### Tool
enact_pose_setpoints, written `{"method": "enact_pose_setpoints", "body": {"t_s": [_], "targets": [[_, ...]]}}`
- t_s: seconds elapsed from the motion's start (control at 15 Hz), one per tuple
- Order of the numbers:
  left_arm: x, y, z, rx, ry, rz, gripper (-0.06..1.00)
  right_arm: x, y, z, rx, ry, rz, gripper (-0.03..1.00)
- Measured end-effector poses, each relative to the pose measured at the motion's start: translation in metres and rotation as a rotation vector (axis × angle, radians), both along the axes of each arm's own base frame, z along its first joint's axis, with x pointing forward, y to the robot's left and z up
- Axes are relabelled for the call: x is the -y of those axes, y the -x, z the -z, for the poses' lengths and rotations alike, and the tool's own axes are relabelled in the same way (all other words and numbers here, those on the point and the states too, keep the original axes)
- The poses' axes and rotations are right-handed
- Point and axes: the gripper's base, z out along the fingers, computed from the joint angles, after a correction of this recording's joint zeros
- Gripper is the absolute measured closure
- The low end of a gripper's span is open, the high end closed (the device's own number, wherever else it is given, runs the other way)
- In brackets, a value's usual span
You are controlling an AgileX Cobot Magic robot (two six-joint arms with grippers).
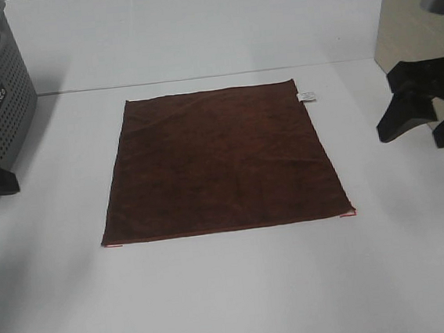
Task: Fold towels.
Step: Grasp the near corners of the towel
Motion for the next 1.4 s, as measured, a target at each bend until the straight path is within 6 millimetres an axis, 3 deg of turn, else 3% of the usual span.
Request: {"method": "enact_pose_setpoints", "body": {"t_s": [0.2, 0.47, 0.67, 1.07, 1.4], "targets": [[0.006, -0.019, 0.033, -0.07, 0.078, 0.029, 0.19, -0.005, -0.025, 0.035, -0.125, -0.139, -0.04, 0.27], [0.02, -0.044, 0.059, -0.046, 0.23, 0.135, 0.19, 0.029, -0.042, 0.077, -0.188, -0.364, 0.033, 0.27], [0.023, -0.061, 0.082, -0.063, 0.26, 0.158, 0.19, 0.042, -0.049, 0.103, -0.232, -0.402, 0.067, 0.27], [0.023, -0.089, 0.116, -0.128, 0.271, 0.151, 0.19, 0.041, -0.062, 0.132, -0.281, -0.434, 0.062, 0.27], [0.029, -0.104, 0.131, -0.15, 0.347, 0.193, 0.19, 0.016, -0.078, 0.143, -0.313, -0.486, 0.009, 0.28]]}}
